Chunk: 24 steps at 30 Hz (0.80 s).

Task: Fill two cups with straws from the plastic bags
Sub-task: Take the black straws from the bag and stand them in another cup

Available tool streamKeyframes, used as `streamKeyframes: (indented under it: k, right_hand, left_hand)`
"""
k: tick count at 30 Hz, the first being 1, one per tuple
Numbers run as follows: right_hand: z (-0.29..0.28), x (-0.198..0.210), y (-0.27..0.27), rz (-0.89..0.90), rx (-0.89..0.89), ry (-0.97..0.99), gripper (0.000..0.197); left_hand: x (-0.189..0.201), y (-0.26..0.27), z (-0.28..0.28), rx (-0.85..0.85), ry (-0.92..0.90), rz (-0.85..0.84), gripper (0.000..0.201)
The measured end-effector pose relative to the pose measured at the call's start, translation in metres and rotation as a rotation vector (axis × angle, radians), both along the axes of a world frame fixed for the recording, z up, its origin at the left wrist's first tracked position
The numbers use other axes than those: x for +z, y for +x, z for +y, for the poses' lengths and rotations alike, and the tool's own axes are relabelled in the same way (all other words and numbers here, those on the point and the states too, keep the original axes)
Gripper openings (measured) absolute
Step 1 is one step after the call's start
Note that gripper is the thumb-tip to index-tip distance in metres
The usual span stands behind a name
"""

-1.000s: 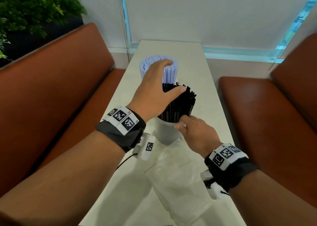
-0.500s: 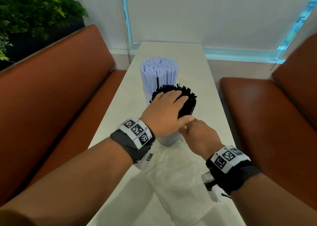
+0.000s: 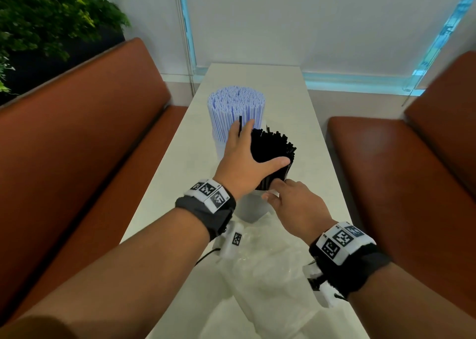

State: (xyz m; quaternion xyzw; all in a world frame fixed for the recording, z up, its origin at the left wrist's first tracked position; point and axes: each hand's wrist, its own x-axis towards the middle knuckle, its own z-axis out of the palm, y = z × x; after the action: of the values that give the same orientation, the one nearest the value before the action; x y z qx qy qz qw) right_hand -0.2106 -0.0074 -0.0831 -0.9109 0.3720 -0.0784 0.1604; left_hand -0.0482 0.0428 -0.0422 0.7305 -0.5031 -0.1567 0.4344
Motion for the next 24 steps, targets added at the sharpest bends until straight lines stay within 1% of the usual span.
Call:
streamKeyframes:
  k: [2,5,7,10,12,14,15,17,19,21,23,24]
  right_hand:
    - [0.0,-0.001,-0.003,0.002,-0.005,-0.003,0.031]
    - [0.0,-0.001,-0.006,0.015,0.008,-0.03,0.034]
    - [-0.002,0.0,-0.006,0.029,0.023,-0.04,0.034]
    - [-0.006,0.001,-0.005,0.036,0.039,-0.02,0.032]
    - [-0.006,0.001,-0.005,0.042,0.041,-0.013,0.031]
    - [-0.005,0.0,-0.005,0.033,0.038,-0.015,0.031]
    - [-0.005,0.0,-0.005,0.028,0.036,-0.014,0.031]
    - [-0.005,0.0,-0.005,0.025,0.034,-0.007,0.031]
    - [-0.006,0.0,-0.004,0.028,0.028,0.008,0.03]
    - [-0.006,0.001,-0.004,0.034,0.028,0.008,0.028]
    - [-0.006,-0.001,-0.004,0.023,0.024,0.004,0.026]
    - [-0.006,-0.002,-0.004,0.017,0.023,0.005,0.026]
  left_hand:
    - [0.001,-0.002,-0.004,0.005,0.044,-0.102,0.117]
    - [0.0,0.001,0.001,0.04,0.088,-0.275,0.104]
    - [0.0,0.006,0.007,0.057,0.099,-0.316,0.102]
    - [0.006,0.015,0.008,0.021,0.17,-0.344,0.111]
    - [0.011,0.018,0.005,-0.021,0.241,-0.408,0.103]
    - [0.013,0.018,0.005,-0.018,0.24,-0.439,0.089]
    - [0.013,0.017,0.005,-0.023,0.245,-0.435,0.091]
    - [0.014,0.015,0.003,-0.069,0.293,-0.43,0.105]
    - [0.02,0.016,-0.001,-0.12,0.337,-0.462,0.112]
    - [0.023,0.018,-0.004,-0.121,0.336,-0.472,0.119]
    - [0.022,0.017,-0.008,-0.113,0.304,-0.564,0.122]
    - [0.019,0.016,-0.009,-0.114,0.295,-0.622,0.118]
